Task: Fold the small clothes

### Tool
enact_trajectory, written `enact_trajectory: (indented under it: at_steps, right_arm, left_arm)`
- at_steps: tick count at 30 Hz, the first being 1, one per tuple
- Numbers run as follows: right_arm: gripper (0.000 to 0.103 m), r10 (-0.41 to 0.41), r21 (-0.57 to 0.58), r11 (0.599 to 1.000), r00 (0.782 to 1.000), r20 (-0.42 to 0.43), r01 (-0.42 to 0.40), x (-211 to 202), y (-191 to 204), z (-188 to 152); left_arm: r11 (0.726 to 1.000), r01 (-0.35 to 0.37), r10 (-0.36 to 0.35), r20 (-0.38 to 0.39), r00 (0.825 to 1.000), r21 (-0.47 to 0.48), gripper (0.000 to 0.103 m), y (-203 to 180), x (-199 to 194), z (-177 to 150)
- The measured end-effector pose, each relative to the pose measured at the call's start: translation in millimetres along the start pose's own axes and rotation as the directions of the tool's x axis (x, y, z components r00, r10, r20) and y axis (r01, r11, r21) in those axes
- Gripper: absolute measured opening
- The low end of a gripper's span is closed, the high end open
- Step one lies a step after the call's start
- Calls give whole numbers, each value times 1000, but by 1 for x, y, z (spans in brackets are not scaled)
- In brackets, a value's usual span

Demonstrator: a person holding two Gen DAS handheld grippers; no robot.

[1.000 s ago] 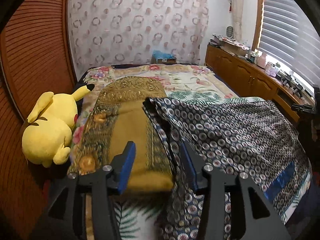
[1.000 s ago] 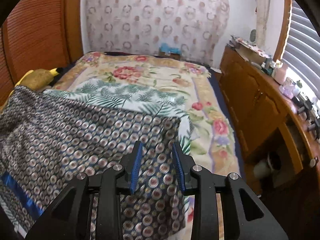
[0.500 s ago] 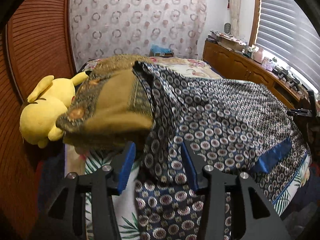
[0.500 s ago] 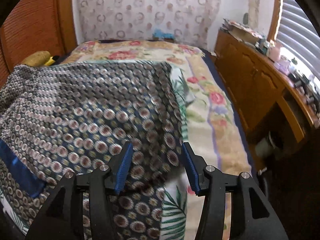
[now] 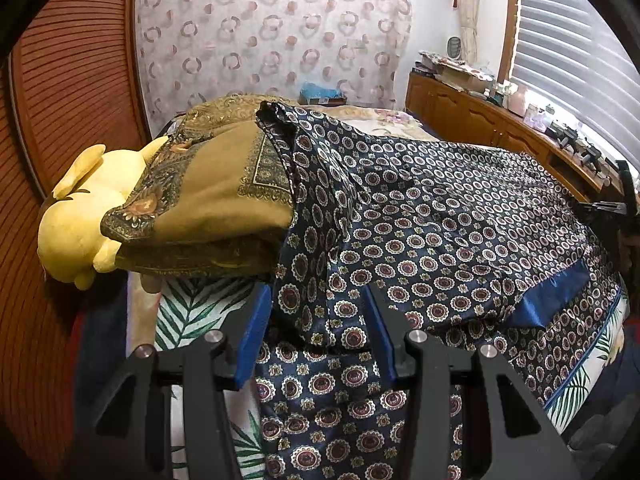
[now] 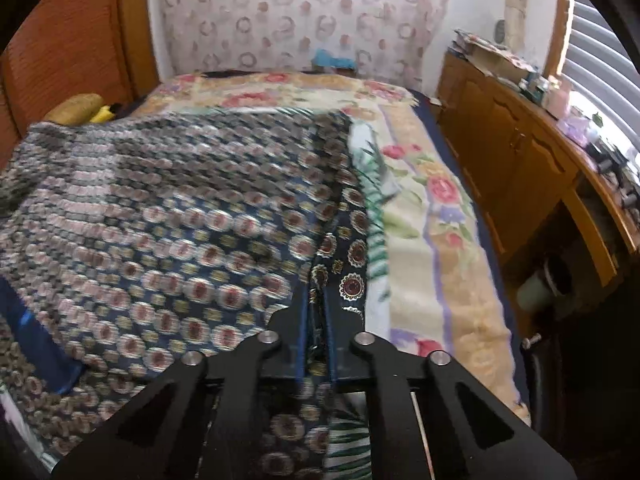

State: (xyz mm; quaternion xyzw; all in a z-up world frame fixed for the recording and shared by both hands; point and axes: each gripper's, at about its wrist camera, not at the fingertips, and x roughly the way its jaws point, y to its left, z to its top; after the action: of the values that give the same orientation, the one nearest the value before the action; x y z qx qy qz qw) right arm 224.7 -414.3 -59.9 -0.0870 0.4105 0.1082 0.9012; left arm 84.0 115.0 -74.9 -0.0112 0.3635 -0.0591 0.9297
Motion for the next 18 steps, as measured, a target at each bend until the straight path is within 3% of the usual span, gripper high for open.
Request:
enact_trajectory:
  at_steps: [3, 7, 12, 18]
  right_arm:
    - [1, 66, 20, 998, 997, 44, -67, -13, 5, 7]
    - [0, 148, 84, 983, 977, 156, -163, -46, 0, 21]
    - [0, 131, 91, 984, 973, 191, -151, -65, -4, 32]
    - [0, 117, 87, 987, 979, 164, -133, -58, -6, 22]
  left_arm:
    - [1000, -6, 6, 1, 1000, -7, 46, 3, 2, 2]
    - [1000, -9, 9, -1, 1000, -15, 46, 7, 5, 4]
    - [1000, -16, 16, -8, 1000, -13, 46, 9, 11, 4]
    - [1000, -4, 4, 2, 1000, -18, 18, 9, 12, 2]
